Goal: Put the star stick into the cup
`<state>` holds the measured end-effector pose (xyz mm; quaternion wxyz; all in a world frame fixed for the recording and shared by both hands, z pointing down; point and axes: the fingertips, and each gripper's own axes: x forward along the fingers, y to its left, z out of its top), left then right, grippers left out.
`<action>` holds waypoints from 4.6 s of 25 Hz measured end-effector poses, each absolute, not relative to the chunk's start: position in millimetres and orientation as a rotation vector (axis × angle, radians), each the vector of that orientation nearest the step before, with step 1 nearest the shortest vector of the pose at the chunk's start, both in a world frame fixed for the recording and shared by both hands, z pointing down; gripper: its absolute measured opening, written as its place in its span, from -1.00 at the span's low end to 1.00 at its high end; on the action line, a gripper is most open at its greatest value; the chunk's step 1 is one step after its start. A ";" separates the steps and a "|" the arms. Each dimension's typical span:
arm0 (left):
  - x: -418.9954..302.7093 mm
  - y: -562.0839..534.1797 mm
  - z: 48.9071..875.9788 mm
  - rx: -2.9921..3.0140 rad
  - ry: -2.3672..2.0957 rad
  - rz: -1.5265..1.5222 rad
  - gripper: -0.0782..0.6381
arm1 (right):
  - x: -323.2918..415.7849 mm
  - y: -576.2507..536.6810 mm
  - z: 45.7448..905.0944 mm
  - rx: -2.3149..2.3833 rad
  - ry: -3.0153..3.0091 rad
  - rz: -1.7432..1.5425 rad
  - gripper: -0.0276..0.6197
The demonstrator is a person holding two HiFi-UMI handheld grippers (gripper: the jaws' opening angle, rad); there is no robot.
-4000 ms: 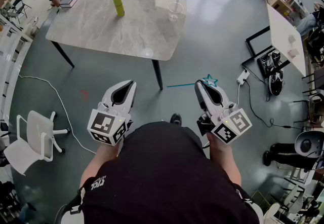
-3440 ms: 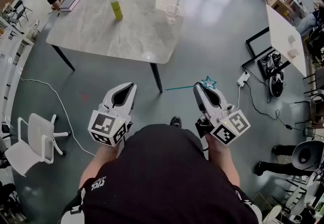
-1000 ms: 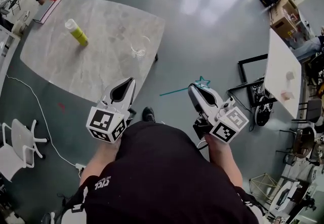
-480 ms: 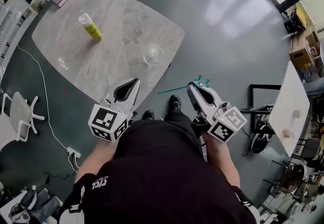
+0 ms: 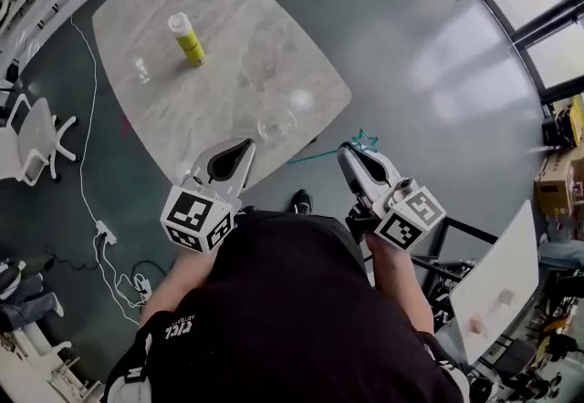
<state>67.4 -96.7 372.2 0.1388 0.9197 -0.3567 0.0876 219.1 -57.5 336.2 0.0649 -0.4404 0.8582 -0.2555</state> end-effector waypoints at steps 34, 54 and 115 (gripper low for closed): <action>29.4 -173.4 428.3 2.509 -1.171 0.322 -0.77 | 173.3 -199.6 412.1 -1.249 2.798 -0.881 -0.83; 66.3 -179.8 493.8 2.562 -0.960 0.457 -0.77 | 172.7 -192.9 490.0 -1.373 2.785 -0.928 -0.82; 76.9 -206.5 412.4 2.525 -1.077 0.258 -0.77 | 230.9 -165.5 479.9 -1.396 2.633 -1.259 -0.39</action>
